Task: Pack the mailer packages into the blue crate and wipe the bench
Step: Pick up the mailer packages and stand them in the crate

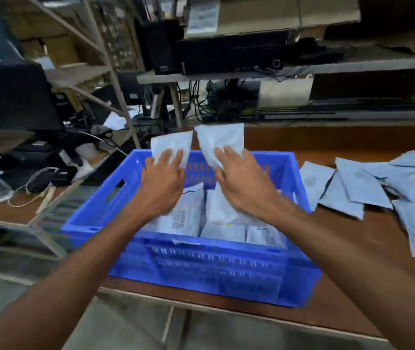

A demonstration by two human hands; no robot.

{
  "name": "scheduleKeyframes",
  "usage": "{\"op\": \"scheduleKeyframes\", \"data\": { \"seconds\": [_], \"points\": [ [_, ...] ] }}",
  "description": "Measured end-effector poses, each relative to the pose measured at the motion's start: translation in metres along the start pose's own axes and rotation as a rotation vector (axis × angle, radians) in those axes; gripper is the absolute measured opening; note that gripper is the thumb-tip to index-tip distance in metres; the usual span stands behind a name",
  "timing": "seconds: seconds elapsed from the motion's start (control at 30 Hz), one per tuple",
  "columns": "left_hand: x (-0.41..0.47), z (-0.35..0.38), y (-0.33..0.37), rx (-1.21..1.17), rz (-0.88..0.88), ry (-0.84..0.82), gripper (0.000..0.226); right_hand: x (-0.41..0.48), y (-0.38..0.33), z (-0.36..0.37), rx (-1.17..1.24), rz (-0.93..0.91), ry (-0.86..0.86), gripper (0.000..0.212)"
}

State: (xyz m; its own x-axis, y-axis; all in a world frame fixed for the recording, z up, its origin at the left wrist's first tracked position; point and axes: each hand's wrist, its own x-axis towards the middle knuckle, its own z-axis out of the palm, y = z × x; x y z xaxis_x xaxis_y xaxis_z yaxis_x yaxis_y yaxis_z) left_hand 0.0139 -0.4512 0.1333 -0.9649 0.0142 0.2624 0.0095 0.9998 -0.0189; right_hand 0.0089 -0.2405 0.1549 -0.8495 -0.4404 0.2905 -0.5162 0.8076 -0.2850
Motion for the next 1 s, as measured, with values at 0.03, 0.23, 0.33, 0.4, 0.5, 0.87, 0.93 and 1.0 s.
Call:
{"op": "scheduleKeyframes", "data": {
  "seconds": [0.03, 0.23, 0.33, 0.4, 0.5, 0.87, 0.93, 1.0],
  "points": [
    [-0.001, 0.009, -0.020, 0.019, -0.011, -0.083, 0.055, 0.006, -0.010, 0.014, -0.022, 0.023, -0.064, 0.050],
    [0.001, 0.064, -0.092, 0.129, -0.056, -0.580, 0.069, 0.028, -0.007, 0.085, -0.151, 0.201, -0.364, 0.051],
    [0.013, 0.071, -0.096, 0.145, -0.040, -0.764, 0.055, 0.040, 0.001, 0.101, -0.217, 0.258, -0.555, 0.066],
    [0.025, 0.070, -0.096, 0.109, -0.031, -0.891, 0.068, 0.047, 0.007, 0.107, -0.233, 0.302, -0.698, 0.073],
    [0.037, 0.078, -0.101, 0.104, 0.014, -1.016, 0.093, 0.048, 0.015, 0.115, -0.260, 0.296, -0.810, 0.095],
    [0.057, 0.076, -0.089, 0.107, 0.114, -0.726, 0.082, 0.053, 0.026, 0.111, -0.217, 0.253, -0.686, 0.085],
    [0.071, 0.063, -0.063, -0.060, 0.148, -0.470, 0.072, 0.060, 0.032, 0.076, -0.128, 0.232, -0.365, 0.068],
    [0.085, 0.043, -0.020, -0.231, 0.230, -0.256, 0.060, 0.062, 0.048, 0.034, -0.089, 0.203, -0.075, 0.046]
  ]
}}
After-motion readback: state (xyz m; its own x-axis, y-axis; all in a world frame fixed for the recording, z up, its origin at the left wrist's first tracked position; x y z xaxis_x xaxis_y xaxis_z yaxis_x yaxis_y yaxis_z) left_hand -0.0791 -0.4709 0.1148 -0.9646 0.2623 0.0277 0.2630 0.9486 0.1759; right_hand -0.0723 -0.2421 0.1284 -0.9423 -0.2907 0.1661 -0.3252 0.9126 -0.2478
